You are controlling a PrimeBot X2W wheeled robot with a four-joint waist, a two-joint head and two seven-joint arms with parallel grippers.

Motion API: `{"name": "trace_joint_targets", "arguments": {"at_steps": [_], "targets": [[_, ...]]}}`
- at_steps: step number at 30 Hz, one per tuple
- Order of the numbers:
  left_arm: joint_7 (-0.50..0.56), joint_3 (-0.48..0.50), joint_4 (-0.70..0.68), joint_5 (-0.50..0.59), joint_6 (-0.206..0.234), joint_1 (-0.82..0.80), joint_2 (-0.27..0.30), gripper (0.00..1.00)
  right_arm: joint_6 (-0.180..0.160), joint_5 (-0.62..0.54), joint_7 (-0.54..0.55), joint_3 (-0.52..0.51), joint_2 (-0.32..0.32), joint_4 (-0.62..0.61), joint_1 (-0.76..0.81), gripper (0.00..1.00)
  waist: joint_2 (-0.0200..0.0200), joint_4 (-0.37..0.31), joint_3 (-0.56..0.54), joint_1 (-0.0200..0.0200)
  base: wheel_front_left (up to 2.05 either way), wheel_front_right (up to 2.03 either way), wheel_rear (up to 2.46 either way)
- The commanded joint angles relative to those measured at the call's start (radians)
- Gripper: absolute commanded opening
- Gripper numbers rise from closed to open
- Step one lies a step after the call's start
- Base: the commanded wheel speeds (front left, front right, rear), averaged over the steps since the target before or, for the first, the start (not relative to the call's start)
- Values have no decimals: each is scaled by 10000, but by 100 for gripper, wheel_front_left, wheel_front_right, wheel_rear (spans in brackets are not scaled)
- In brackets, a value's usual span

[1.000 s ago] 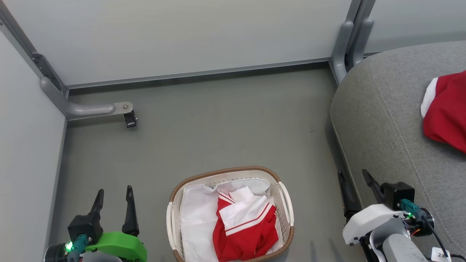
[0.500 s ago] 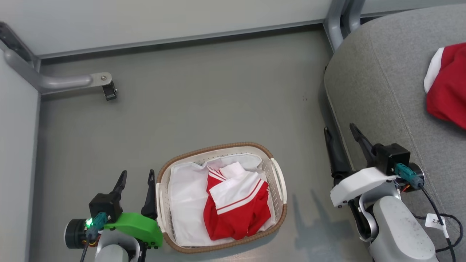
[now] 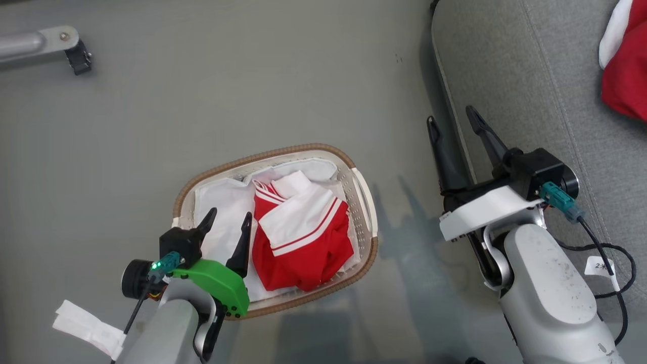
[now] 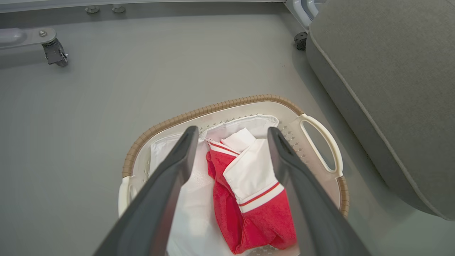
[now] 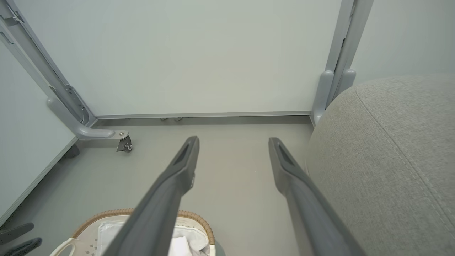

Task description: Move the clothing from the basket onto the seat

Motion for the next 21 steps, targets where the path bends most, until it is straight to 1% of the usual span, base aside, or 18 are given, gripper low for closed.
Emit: {"name": "trace_joint_targets", "arguments": {"at_steps": [1,10,15,18,21], "targets": [[8,-129,79,-250,-21,-338,164,100,-14,36,-19,50,-35,-118,-209,100,0,-583,1056,0,0,0,0],[8,-1668,1008,-1601,-21,-1656,799,100,-14,201,-19,359,-32,-721,-808,100,0,-876,2414,0,0,0,0],[8,-2603,1577,-2364,-22,-2249,940,100,-14,327,-19,521,-27,-916,-1059,100,0,-1012,3037,0,0,0,0],[8,-3150,1900,-2950,-10,-2762,1172,100,-14,479,-19,621,-32,-1072,-1160,100,0,-1112,3380,0,0,0,0],[9,-3678,2261,-3462,-5,-3003,1270,100,-14,585,-19,698,-32,-1147,-1195,100,0,-1191,3640,0,0,0,0]]}}
